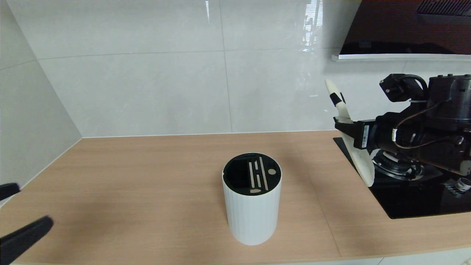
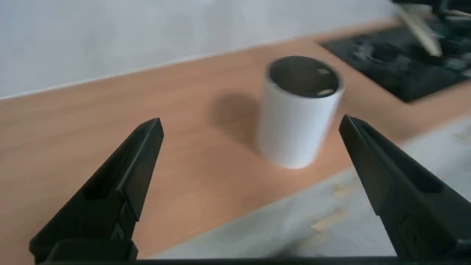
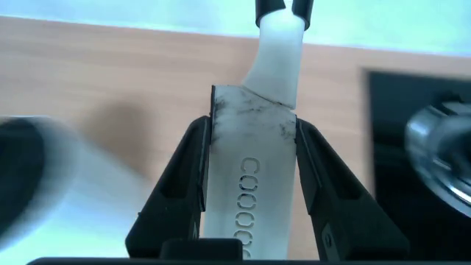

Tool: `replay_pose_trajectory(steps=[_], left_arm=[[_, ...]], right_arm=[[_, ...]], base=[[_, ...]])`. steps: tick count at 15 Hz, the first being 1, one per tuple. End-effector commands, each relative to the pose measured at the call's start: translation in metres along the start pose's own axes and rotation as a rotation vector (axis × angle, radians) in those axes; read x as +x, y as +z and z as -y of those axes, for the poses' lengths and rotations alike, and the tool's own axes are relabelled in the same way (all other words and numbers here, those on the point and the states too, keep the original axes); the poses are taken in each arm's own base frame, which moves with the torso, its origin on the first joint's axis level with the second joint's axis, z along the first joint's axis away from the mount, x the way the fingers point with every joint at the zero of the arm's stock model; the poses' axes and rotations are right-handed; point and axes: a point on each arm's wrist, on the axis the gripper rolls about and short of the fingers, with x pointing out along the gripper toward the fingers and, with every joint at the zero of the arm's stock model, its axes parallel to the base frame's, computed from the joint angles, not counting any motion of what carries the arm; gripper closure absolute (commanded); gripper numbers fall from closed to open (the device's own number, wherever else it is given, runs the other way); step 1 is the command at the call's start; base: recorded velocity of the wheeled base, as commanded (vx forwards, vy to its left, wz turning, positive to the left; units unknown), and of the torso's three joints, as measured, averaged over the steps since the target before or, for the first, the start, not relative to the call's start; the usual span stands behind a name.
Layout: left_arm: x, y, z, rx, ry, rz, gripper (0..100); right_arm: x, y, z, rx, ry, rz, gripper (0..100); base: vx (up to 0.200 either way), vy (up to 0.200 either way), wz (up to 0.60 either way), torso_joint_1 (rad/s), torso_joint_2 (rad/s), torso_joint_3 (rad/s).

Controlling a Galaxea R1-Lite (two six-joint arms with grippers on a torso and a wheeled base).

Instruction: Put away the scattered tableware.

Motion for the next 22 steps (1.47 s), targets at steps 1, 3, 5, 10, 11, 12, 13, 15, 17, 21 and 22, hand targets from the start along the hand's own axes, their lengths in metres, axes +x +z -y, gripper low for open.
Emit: replay_pose_trajectory(steps=[1,3,5,10,11,12,13,15,17,21,22], left_arm=[[0.091,0.018,-0.007,-0.253,-0.224,-0.098,0],[0.111,0.026,0.007,-0.444,-0.327,-0.068,0],[0.129,0.026,0.019,-0.512,-0.402,-0.082,0],[0.173,0.006,0.029,-0.529,-0.428,-0.163,0],[0.178,0.004,0.031,-0.529,-0.426,-0.158,0],[0.196,-0.005,0.041,-0.544,-0.361,-0.145,0],[0.206,-0.01,0.048,-0.554,-0.321,-0.129,0],[0.217,-0.018,0.064,-0.552,-0.298,-0.096,0],[0.217,-0.017,0.064,-0.568,-0.31,-0.083,0],[0.226,-0.004,0.071,-0.569,-0.334,-0.059,0],[0.232,-0.008,0.073,-0.563,-0.331,-0.074,0]], right_arm=[[-0.024,0.005,-0.028,-0.015,0.108,0.021,100],[-0.033,0.001,-0.048,-0.021,0.181,0.012,100],[-0.047,-0.007,-0.071,-0.043,0.284,-0.006,100],[-0.06,-0.035,-0.115,-0.099,0.463,-0.096,100],[-0.058,-0.037,-0.118,-0.101,0.467,-0.106,100],[-0.053,-0.044,-0.124,-0.104,0.476,-0.133,100],[-0.052,-0.046,-0.128,-0.09,0.483,-0.144,100],[-0.052,-0.043,-0.136,-0.035,0.502,-0.146,100],[-0.05,-0.037,-0.14,0.004,0.482,-0.127,100],[-0.052,-0.031,-0.146,0.045,0.482,-0.114,100],[-0.051,-0.034,-0.149,0.04,0.483,-0.124,100]], base=[[0.0,0.0,0.0,0.0,0.0,0.0],[0.0,0.0,0.0,0.0,0.0,0.0],[0.0,0.0,0.0,0.0,0.0,0.0],[0.0,0.0,0.0,0.0,0.0,0.0],[0.0,0.0,0.0,0.0,0.0,0.0],[0.0,0.0,0.0,0.0,0.0,0.0],[0.0,0.0,0.0,0.0,0.0,0.0],[0.0,0.0,0.0,0.0,0.0,0.0],[0.0,0.0,0.0,0.0,0.0,0.0],[0.0,0.0,0.0,0.0,0.0,0.0],[0.0,0.0,0.0,0.0,0.0,0.0]])
